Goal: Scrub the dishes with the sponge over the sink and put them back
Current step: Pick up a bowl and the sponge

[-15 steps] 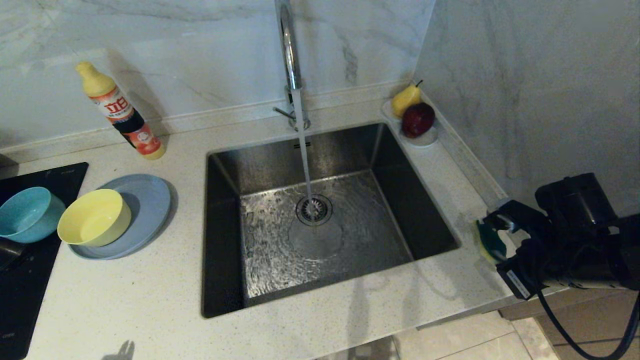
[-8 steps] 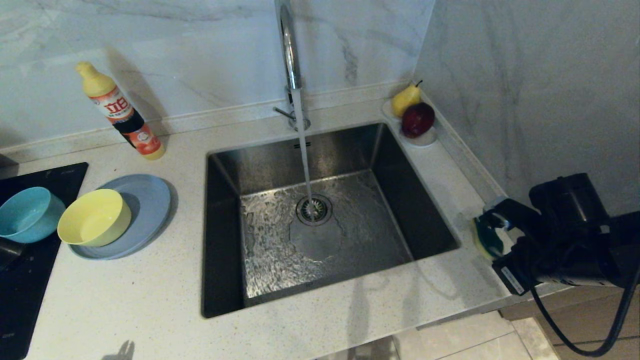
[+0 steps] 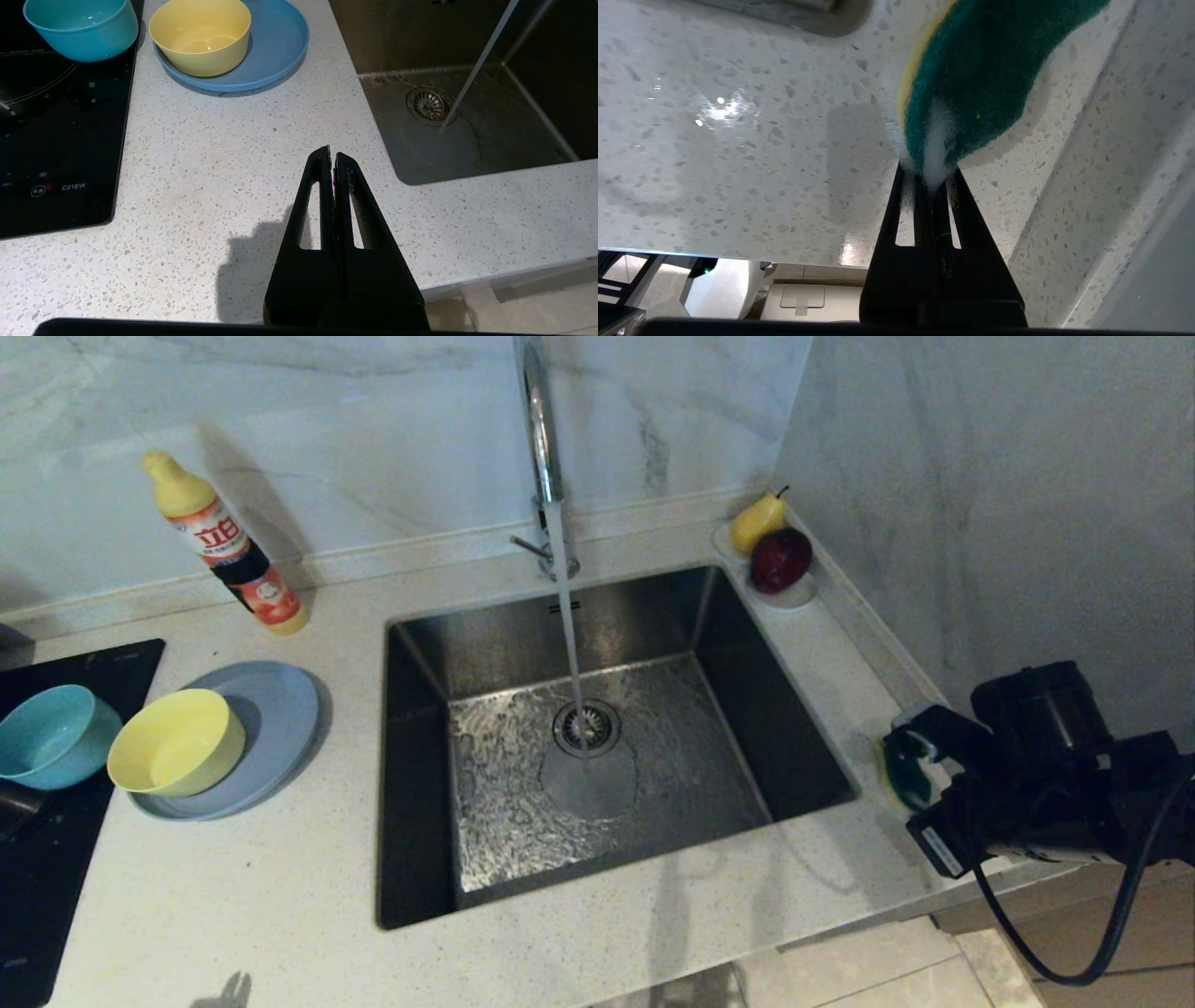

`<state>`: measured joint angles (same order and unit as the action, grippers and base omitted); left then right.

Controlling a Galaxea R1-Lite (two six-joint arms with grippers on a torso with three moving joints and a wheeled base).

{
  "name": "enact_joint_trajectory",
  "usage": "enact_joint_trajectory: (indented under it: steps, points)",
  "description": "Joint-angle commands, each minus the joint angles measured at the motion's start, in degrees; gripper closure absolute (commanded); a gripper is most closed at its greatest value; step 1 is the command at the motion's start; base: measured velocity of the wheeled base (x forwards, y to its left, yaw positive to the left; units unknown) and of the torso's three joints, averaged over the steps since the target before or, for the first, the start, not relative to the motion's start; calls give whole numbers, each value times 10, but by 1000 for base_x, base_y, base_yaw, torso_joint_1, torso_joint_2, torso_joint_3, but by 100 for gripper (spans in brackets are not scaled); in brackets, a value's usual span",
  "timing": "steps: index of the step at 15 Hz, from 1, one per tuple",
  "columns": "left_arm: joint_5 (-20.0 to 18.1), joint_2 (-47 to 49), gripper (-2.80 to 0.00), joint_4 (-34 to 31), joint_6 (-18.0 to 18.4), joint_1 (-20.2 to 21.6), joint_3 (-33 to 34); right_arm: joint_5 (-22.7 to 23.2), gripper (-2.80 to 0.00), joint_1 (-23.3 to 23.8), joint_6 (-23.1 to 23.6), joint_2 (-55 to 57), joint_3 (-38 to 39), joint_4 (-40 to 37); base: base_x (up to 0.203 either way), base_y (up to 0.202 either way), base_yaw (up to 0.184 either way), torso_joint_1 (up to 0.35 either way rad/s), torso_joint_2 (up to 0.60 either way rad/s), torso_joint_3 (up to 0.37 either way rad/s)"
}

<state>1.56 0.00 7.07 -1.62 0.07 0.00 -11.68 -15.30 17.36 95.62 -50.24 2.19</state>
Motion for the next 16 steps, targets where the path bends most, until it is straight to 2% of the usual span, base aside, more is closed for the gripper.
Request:
enact_joint_trajectory:
  steps: [1,2,3,16]
  points:
    - [0,1,0,0,0,0,23,-1,0,2,2,2,0,0,0,0,0,0,0,0]
    - [0,1,0,0,0,0,23,-1,0,4,2,2,-1,0,0,0,0,0,0,0]
    - [0,1,0,0,0,0,23,0,-280,5,1,2,-6,-1,0,0,0,0,0,0]
    - [0,1,0,0,0,0,23,3,-280,5,-9,-3,-8,0,0,0,0,0,0,0]
